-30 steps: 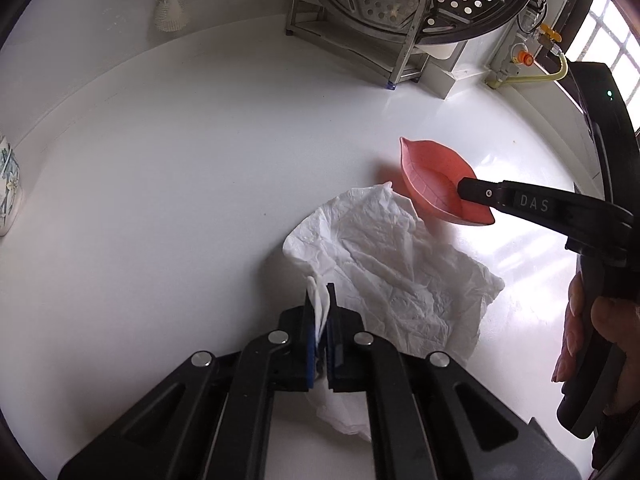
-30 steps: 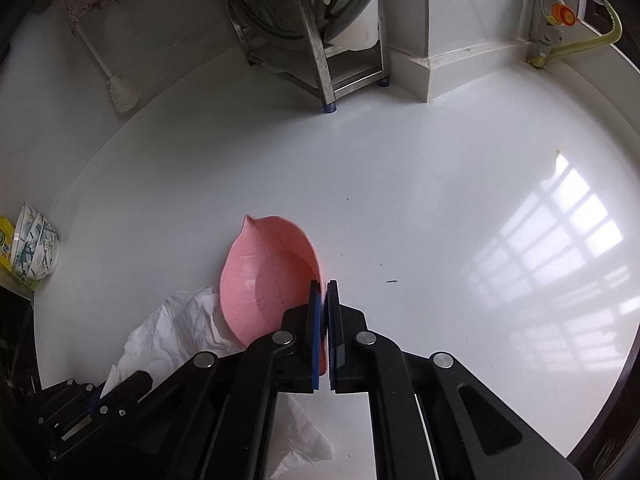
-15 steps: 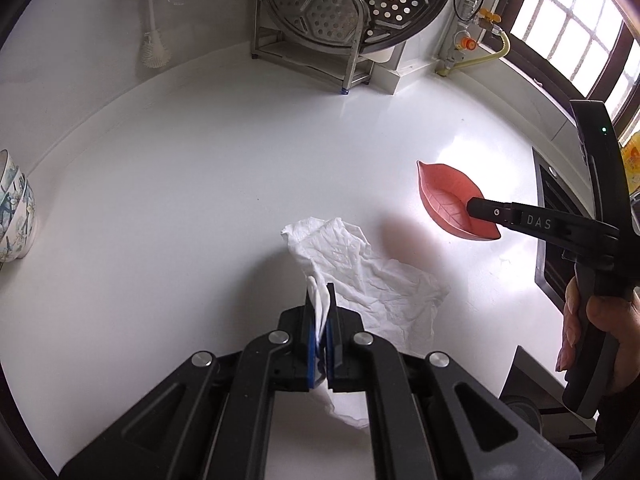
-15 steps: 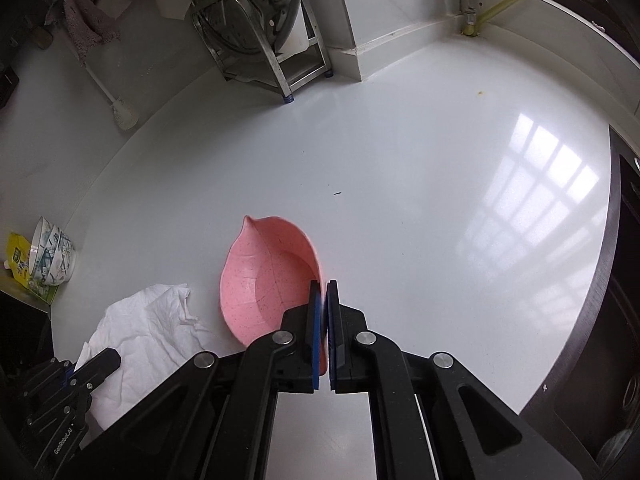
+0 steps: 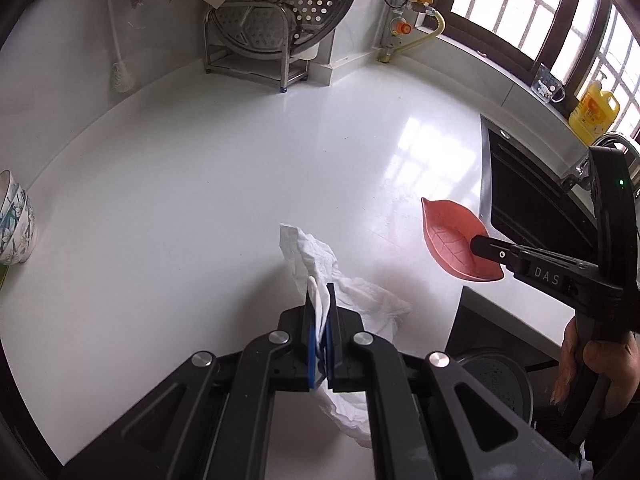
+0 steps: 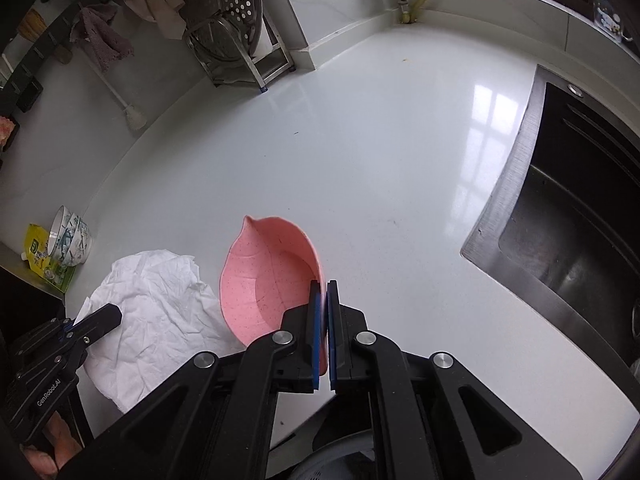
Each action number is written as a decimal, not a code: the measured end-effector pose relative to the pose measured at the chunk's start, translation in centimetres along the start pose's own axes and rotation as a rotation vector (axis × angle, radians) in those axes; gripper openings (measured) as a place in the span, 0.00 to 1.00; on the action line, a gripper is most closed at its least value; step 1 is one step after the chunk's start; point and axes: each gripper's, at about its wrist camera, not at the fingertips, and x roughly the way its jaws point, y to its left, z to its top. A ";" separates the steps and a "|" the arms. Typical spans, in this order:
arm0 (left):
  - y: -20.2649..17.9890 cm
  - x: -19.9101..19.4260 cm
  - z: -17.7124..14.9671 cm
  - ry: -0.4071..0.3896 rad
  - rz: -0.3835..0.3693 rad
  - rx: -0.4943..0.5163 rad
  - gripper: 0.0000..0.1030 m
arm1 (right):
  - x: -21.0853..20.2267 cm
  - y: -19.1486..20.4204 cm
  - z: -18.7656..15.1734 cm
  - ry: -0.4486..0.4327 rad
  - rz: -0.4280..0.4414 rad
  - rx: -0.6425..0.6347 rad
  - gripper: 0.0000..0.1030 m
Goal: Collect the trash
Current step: 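Lift the white tissue with the left tool while the right tool carries the pink bowl, then open both tools over the basket to drop the tissue and pink bowl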
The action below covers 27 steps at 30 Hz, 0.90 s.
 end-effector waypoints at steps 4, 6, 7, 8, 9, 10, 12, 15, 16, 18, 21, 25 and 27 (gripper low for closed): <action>-3.5 -1.1 -1.5 0.004 -0.033 0.059 0.04 | -2.6 -2.6 -3.7 -0.008 -0.010 0.048 0.03; -5.4 -1.6 -2.4 0.004 -0.048 0.090 0.04 | -3.7 -4.1 -5.5 -0.006 -0.020 0.072 0.03; -6.3 -1.8 -2.8 0.005 -0.056 0.103 0.04 | -4.4 -4.9 -6.6 -0.003 -0.024 0.085 0.03; -7.3 -2.0 -3.1 0.007 -0.065 0.112 0.04 | -4.9 -5.6 -7.5 -0.001 -0.030 0.095 0.03; -8.2 -2.1 -3.5 0.008 -0.073 0.121 0.04 | -5.5 -6.3 -8.5 0.002 -0.040 0.101 0.03; -9.1 -2.3 -4.0 0.009 -0.081 0.131 0.04 | -6.0 -6.9 -9.4 0.004 -0.049 0.106 0.03; -10.8 -2.6 -4.9 0.016 -0.095 0.149 0.04 | -7.0 -8.1 -11.2 0.011 -0.056 0.123 0.03; -13.2 -2.6 -6.2 0.030 -0.107 0.173 0.04 | -8.3 -9.7 -13.7 0.021 -0.069 0.142 0.03; -13.9 -2.6 -6.6 0.035 -0.107 0.180 0.04 | -8.5 -10.1 -14.4 0.025 -0.072 0.148 0.03; -15.1 -2.5 -7.4 0.045 -0.110 0.190 0.04 | -9.0 -10.9 -15.7 0.033 -0.079 0.154 0.03; -16.6 -2.4 -8.5 0.054 -0.105 0.206 0.04 | -9.5 -12.0 -17.3 0.044 -0.078 0.165 0.03; -17.9 -1.9 -9.8 0.072 -0.085 0.216 0.04 | -9.7 -12.8 -18.8 0.063 -0.072 0.172 0.03; -18.4 -1.7 -10.4 0.080 -0.075 0.219 0.04 | -9.7 -12.9 -19.5 0.073 -0.071 0.163 0.03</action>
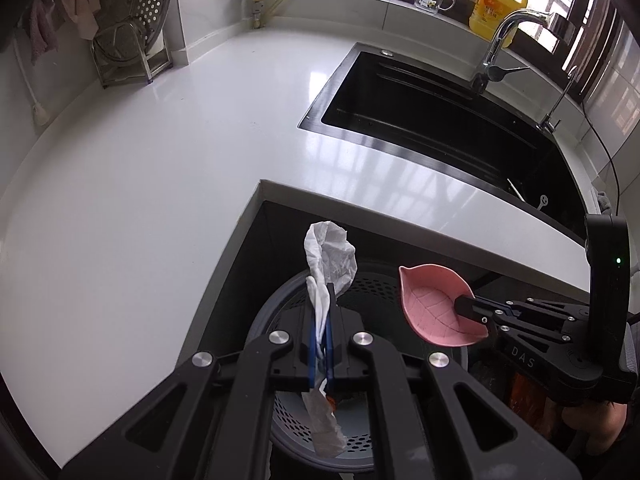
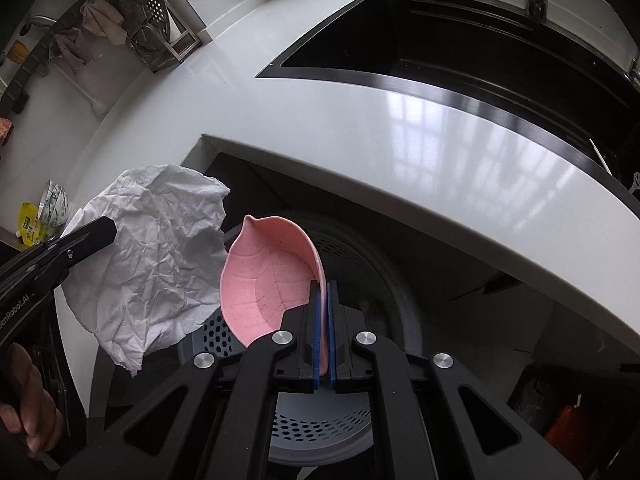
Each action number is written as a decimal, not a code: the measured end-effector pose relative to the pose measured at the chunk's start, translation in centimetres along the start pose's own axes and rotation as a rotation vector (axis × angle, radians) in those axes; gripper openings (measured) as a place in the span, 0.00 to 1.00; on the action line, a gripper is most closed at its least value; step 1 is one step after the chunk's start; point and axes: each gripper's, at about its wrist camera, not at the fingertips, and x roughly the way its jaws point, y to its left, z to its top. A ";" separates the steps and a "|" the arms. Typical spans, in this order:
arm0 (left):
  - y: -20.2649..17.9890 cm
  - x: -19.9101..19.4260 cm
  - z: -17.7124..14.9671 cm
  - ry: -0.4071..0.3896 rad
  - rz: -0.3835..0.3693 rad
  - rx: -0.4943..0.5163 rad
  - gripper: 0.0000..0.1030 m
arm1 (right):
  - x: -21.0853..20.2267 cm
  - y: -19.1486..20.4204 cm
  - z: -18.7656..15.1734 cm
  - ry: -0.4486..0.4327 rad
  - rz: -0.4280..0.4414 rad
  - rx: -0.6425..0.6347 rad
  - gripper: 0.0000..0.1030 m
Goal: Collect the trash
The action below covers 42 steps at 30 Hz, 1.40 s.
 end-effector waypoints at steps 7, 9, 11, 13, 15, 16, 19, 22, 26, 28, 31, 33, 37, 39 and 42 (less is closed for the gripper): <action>-1.1 0.4 -1.2 0.022 0.038 0.001 0.04 | 0.5 -0.7 -1.5 0.035 0.008 -0.021 0.03; -1.2 0.5 -1.5 0.030 0.049 -0.002 0.04 | 0.7 -0.8 -1.7 0.044 0.010 -0.029 0.03; -1.2 0.6 -1.9 0.038 0.058 -0.009 0.04 | 0.8 -0.9 -1.9 0.050 0.012 -0.035 0.03; -1.3 0.6 -2.2 0.044 0.066 -0.016 0.05 | 1.0 -0.9 -2.0 0.055 0.008 -0.044 0.03; -1.3 0.7 -2.5 0.052 0.078 -0.023 0.06 | 1.0 -0.8 -2.1 0.053 -0.005 -0.062 0.03; -1.3 0.7 -2.7 0.056 0.083 -0.027 0.06 | 0.9 -0.8 -2.2 0.053 -0.008 -0.069 0.03; -1.3 0.6 -3.1 0.065 0.092 -0.048 0.06 | 0.9 -0.8 -2.3 0.055 -0.007 -0.082 0.05; -1.1 0.5 -3.5 0.072 0.099 -0.071 0.15 | 0.8 -0.9 -2.3 0.052 0.001 -0.080 0.10; -1.0 0.0 -3.8 0.063 0.123 -0.108 0.56 | -0.1 -0.8 -2.1 0.019 0.007 -0.100 0.26; -0.8 -0.5 -3.9 0.046 0.129 -0.128 0.61 | -0.4 -0.7 -1.9 0.011 0.014 -0.112 0.27; -0.9 -1.0 -4.0 0.042 0.148 -0.139 0.61 | -0.7 -0.7 -1.6 0.005 0.024 -0.118 0.28; -0.9 -1.3 -4.1 0.038 0.160 -0.149 0.62 | -0.9 -0.7 -1.5 0.004 0.033 -0.120 0.32; -1.0 -2.2 -3.9 0.023 0.182 -0.175 0.66 | -1.6 -0.6 -1.4 0.002 0.040 -0.135 0.34; -1.1 -2.6 -3.7 0.016 0.194 -0.187 0.67 | -1.9 -0.5 -1.4 0.004 0.037 -0.144 0.34; -1.2 -3.4 -3.5 0.004 0.206 -0.204 0.69 | -2.7 -0.4 -1.5 0.005 0.034 -0.153 0.39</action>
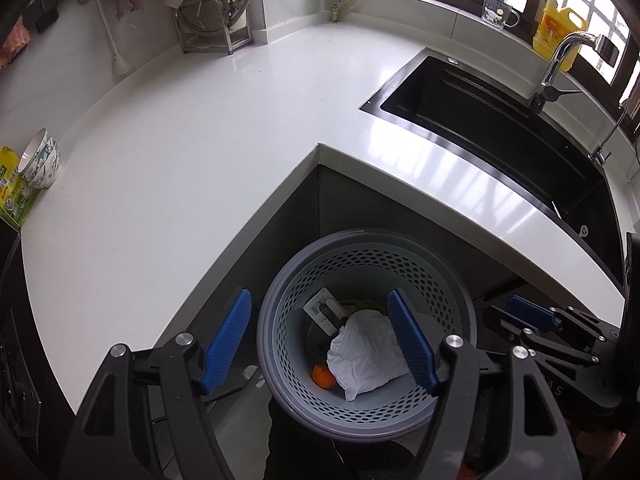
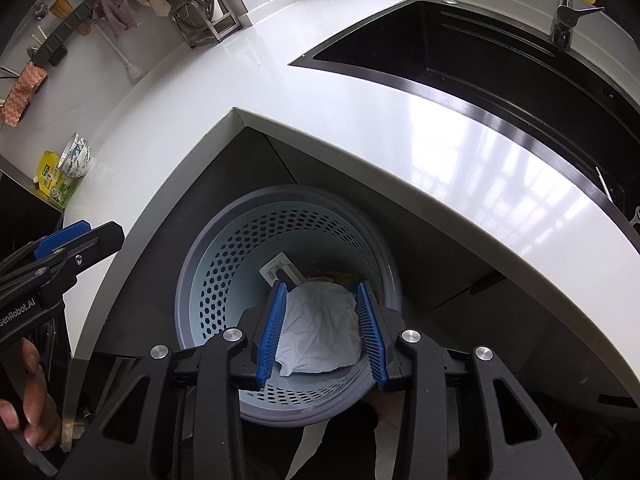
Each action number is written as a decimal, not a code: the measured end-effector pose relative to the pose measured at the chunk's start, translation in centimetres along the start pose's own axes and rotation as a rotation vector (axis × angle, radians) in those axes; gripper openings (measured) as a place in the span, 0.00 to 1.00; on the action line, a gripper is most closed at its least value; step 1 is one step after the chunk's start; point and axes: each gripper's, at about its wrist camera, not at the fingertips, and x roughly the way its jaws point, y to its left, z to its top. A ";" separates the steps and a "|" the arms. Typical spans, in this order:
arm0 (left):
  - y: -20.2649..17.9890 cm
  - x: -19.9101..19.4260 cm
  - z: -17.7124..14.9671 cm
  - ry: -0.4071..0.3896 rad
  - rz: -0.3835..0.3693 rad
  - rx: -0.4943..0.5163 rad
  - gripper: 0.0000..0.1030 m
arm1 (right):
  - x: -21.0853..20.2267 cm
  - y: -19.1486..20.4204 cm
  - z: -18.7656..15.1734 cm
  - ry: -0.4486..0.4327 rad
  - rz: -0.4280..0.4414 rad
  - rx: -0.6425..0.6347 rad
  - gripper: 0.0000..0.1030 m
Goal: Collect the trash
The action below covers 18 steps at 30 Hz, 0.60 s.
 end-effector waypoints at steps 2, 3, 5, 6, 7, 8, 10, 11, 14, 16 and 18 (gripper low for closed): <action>0.0 -0.5 0.1 -0.010 0.006 -0.012 0.71 | -0.5 0.1 -0.1 -0.002 -0.004 -0.008 0.43; 0.0 -0.8 0.1 -0.014 0.009 -0.016 0.71 | -0.8 0.1 -0.2 -0.002 -0.005 -0.013 0.44; 0.0 -1.3 0.1 -0.022 0.016 -0.022 0.72 | -1.2 0.2 -0.4 -0.002 -0.011 -0.024 0.46; 0.0 -1.5 0.1 -0.025 0.020 -0.024 0.73 | -1.3 0.2 -0.5 0.001 -0.013 -0.027 0.47; 0.0 -1.7 0.1 -0.029 0.023 -0.026 0.74 | -1.4 0.2 -0.6 0.003 -0.011 -0.029 0.47; -0.1 -1.8 0.1 -0.032 0.027 -0.028 0.76 | -1.4 0.2 -0.7 0.006 -0.009 -0.030 0.47; 0.0 -2.1 0.1 -0.035 0.035 -0.034 0.77 | -1.6 0.2 -0.8 0.011 -0.008 -0.033 0.47; 0.0 -2.1 0.1 -0.035 0.038 -0.037 0.77 | -1.6 0.3 -0.8 0.013 -0.005 -0.034 0.48; 0.2 -2.4 0.0 -0.035 0.046 -0.044 0.77 | -1.9 0.4 -0.8 0.014 -0.001 -0.043 0.48; 0.2 -2.7 0.0 -0.040 0.049 -0.049 0.79 | -2.1 0.5 -0.9 0.012 0.001 -0.050 0.50; 0.3 -3.1 0.0 -0.047 0.053 -0.054 0.81 | -2.2 0.6 -0.8 0.011 0.001 -0.056 0.50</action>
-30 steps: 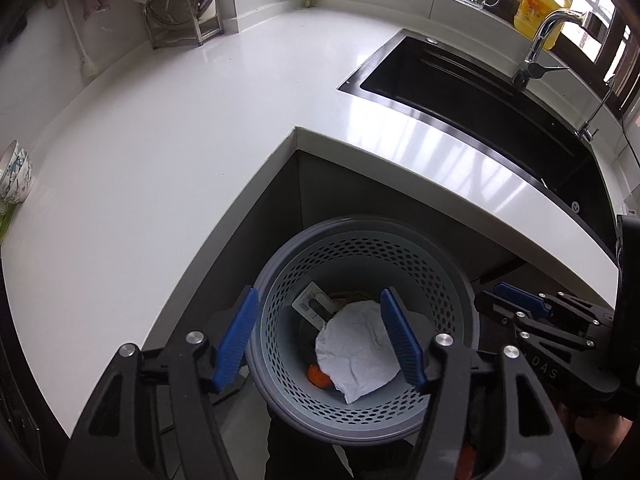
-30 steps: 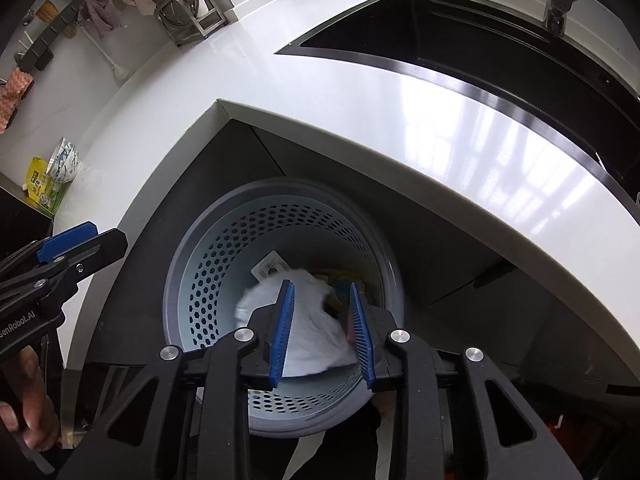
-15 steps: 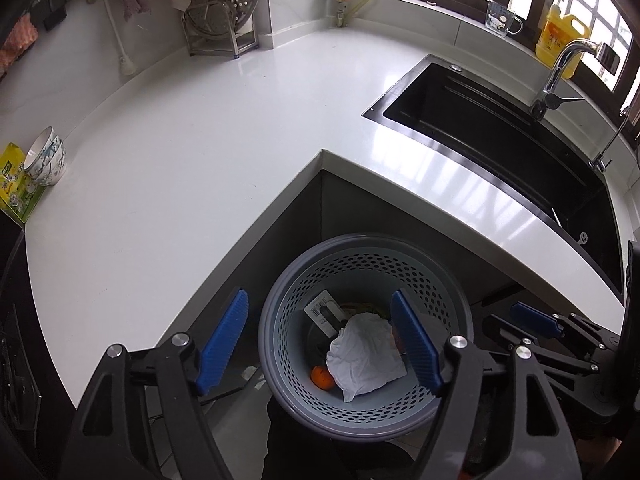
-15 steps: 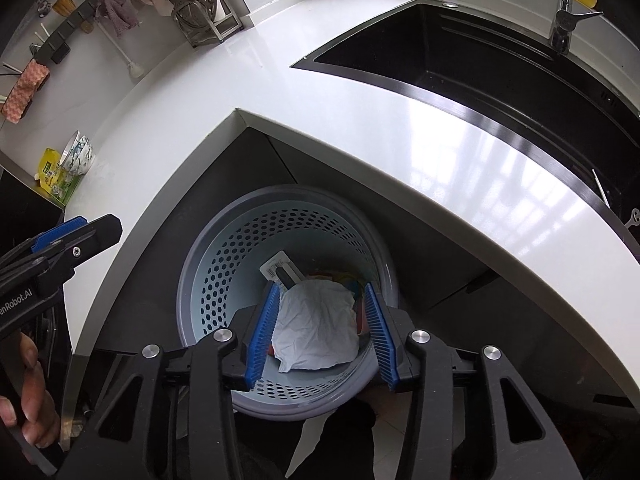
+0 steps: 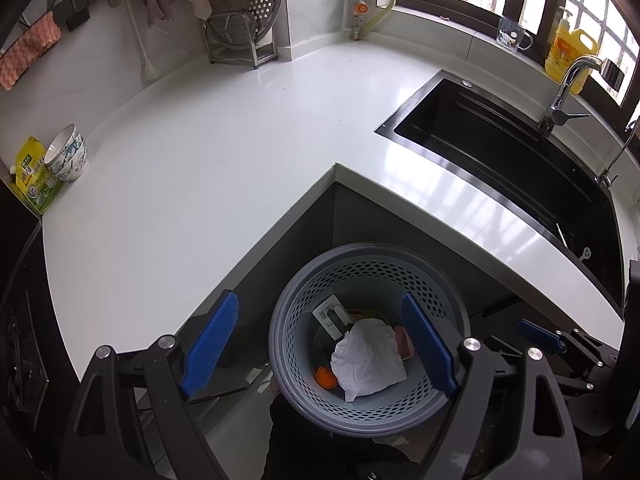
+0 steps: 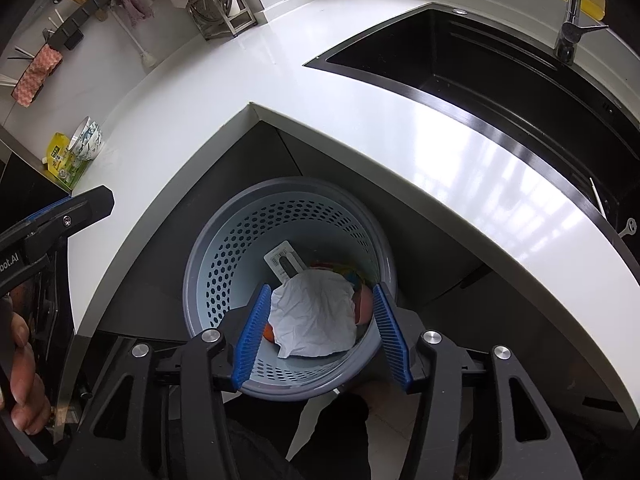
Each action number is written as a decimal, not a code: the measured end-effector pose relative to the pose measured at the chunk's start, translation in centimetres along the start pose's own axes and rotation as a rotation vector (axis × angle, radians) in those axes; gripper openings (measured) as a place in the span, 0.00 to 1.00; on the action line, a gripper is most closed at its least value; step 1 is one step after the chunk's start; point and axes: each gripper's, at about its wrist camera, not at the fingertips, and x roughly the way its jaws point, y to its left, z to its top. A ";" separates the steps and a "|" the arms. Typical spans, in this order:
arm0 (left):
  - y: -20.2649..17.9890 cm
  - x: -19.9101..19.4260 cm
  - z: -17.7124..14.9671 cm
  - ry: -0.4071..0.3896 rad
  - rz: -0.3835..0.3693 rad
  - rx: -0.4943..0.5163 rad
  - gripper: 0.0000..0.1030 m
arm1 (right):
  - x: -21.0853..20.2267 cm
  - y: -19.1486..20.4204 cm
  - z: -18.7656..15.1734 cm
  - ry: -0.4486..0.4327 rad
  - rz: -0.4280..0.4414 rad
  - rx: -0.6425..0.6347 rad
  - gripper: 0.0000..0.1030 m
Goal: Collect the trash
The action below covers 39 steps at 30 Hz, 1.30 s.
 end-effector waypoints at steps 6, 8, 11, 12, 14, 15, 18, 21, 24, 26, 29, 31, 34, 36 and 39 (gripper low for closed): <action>0.1 -0.5 0.1 -0.009 0.009 -0.012 0.85 | -0.3 0.1 0.1 -0.002 0.000 -0.011 0.51; 0.1 -0.5 0.1 -0.010 0.013 -0.012 0.87 | -0.4 0.1 0.1 -0.004 -0.002 -0.011 0.51; 0.1 -0.6 0.2 -0.012 0.016 -0.014 0.89 | -0.5 0.0 0.1 -0.006 -0.004 -0.008 0.52; 0.2 -0.7 0.1 -0.013 0.017 -0.014 0.89 | -0.6 0.0 0.2 -0.006 -0.004 -0.007 0.53; 0.2 -0.7 0.1 -0.013 0.023 -0.014 0.91 | -0.6 0.0 0.2 -0.005 -0.003 -0.007 0.53; 0.2 -0.8 0.1 -0.013 0.025 -0.015 0.92 | -0.6 0.0 0.2 -0.007 -0.005 -0.007 0.53; 0.4 -0.8 0.2 -0.011 0.028 -0.017 0.93 | -0.7 0.0 0.2 -0.009 -0.005 -0.011 0.53; 0.4 -0.7 0.3 -0.005 0.035 -0.019 0.93 | -0.7 0.0 0.3 -0.012 -0.006 -0.014 0.54; 0.3 -0.6 0.4 -0.003 0.040 -0.018 0.93 | -0.7 0.2 0.3 -0.014 -0.008 -0.019 0.54; 0.3 -0.7 0.4 -0.004 0.046 -0.016 0.93 | -0.7 0.2 0.4 -0.015 -0.009 -0.022 0.54; 0.3 -0.7 0.5 -0.008 0.048 -0.015 0.93 | -0.7 0.4 0.4 -0.016 -0.012 -0.023 0.54; 0.3 -0.7 0.5 -0.008 0.050 -0.013 0.93 | -0.8 0.4 0.4 -0.017 -0.013 -0.023 0.54; 0.3 -0.6 0.6 -0.006 0.051 -0.010 0.93 | -0.8 0.5 0.6 -0.020 -0.015 -0.025 0.54; 0.3 -0.6 0.7 -0.005 0.051 -0.008 0.93 | -0.8 0.5 0.6 -0.022 -0.016 -0.026 0.54; 0.2 -0.7 0.7 -0.007 0.053 -0.005 0.93 | -0.9 0.6 0.7 -0.024 -0.017 -0.028 0.54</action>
